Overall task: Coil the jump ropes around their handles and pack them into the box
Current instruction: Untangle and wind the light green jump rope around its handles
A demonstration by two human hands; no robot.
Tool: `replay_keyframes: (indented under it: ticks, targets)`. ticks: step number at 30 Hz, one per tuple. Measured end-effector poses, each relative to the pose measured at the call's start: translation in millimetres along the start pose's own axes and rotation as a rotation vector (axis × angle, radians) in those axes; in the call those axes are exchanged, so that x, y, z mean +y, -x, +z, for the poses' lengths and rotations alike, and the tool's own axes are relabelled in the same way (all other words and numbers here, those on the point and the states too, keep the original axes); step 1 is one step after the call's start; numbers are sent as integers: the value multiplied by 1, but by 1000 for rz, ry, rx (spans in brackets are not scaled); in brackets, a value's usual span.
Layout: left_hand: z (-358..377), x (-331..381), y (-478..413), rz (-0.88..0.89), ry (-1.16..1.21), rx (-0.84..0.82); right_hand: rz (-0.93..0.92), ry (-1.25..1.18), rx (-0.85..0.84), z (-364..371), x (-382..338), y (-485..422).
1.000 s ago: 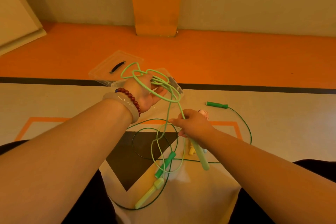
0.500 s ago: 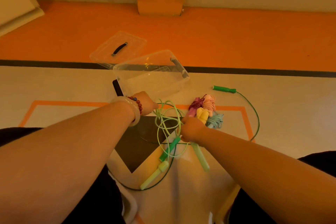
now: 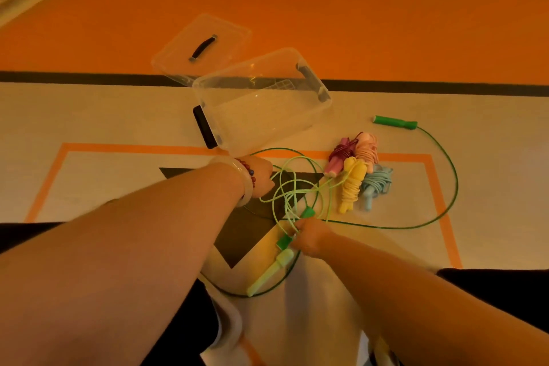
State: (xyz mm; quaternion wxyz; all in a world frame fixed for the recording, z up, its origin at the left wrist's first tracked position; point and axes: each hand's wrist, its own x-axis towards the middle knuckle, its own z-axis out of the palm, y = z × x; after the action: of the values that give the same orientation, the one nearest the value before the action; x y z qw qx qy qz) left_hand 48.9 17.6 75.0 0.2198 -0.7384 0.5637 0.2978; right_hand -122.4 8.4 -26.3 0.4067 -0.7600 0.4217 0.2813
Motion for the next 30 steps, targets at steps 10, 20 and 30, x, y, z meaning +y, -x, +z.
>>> replay_keyframes:
  ticks: [10,20,30]
  targets:
    - [24,-8,-20,80,-51,-19,-154,412,-69,51,14,-30]
    - [32,-19,-31,40,13,-26,-207,694,-79,57,30,-36]
    - [34,-14,-21,69,-76,79,-328,598,192,40,33,-29]
